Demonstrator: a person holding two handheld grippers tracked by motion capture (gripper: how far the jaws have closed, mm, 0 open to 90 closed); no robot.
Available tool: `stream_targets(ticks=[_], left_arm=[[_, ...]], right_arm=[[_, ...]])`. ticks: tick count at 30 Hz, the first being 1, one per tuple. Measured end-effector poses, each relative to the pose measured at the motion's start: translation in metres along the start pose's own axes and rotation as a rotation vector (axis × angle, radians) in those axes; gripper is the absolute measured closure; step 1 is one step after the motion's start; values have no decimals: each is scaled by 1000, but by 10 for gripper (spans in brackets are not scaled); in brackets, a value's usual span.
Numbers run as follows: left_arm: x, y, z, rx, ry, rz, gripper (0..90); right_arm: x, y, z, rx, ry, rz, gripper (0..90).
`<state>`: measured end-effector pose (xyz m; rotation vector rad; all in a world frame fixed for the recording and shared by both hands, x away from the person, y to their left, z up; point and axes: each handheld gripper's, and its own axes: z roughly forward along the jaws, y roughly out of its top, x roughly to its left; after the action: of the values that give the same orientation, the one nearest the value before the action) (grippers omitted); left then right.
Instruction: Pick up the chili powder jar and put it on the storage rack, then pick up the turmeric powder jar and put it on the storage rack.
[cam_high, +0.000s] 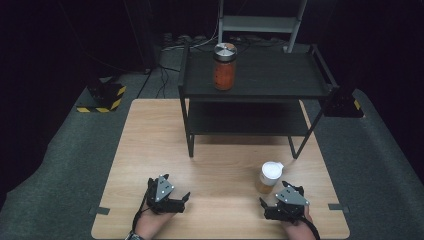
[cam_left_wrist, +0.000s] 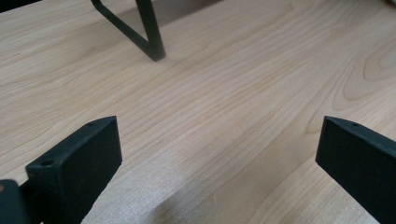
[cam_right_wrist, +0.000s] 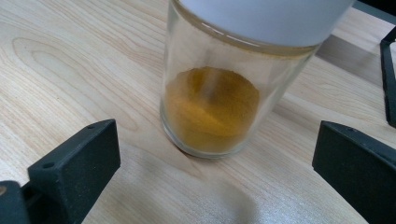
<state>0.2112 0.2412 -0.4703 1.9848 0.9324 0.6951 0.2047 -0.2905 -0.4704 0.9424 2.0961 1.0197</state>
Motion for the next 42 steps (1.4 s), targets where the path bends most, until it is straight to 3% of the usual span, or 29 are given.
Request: stream_targets(ticks=[7,16,19,26,31,37,42], left_arm=[[-1,5,2,29,-6,13,10],[0,4,1,25,-16,18,10],[-2,7,2,39,-29,65,11],[-6,12,5,66,-30,97,10],[-6,12,6,70,-42,98,12],[-4,13,6,75,-49,100,11],[-4,13,6,75,-54,108,11]], right_arm=[[2,0,0,2,-9,-5,1],[0,-2,-1,-11,-1,0,1],[1,-4,-3,-16,-2,1,1],[2,-7,-5,-34,-5,-7,1],[2,-12,-7,-60,-17,24,1],[1,-14,-12,-104,-22,27,1],[-5,-16,-15,-134,-7,64,0]])
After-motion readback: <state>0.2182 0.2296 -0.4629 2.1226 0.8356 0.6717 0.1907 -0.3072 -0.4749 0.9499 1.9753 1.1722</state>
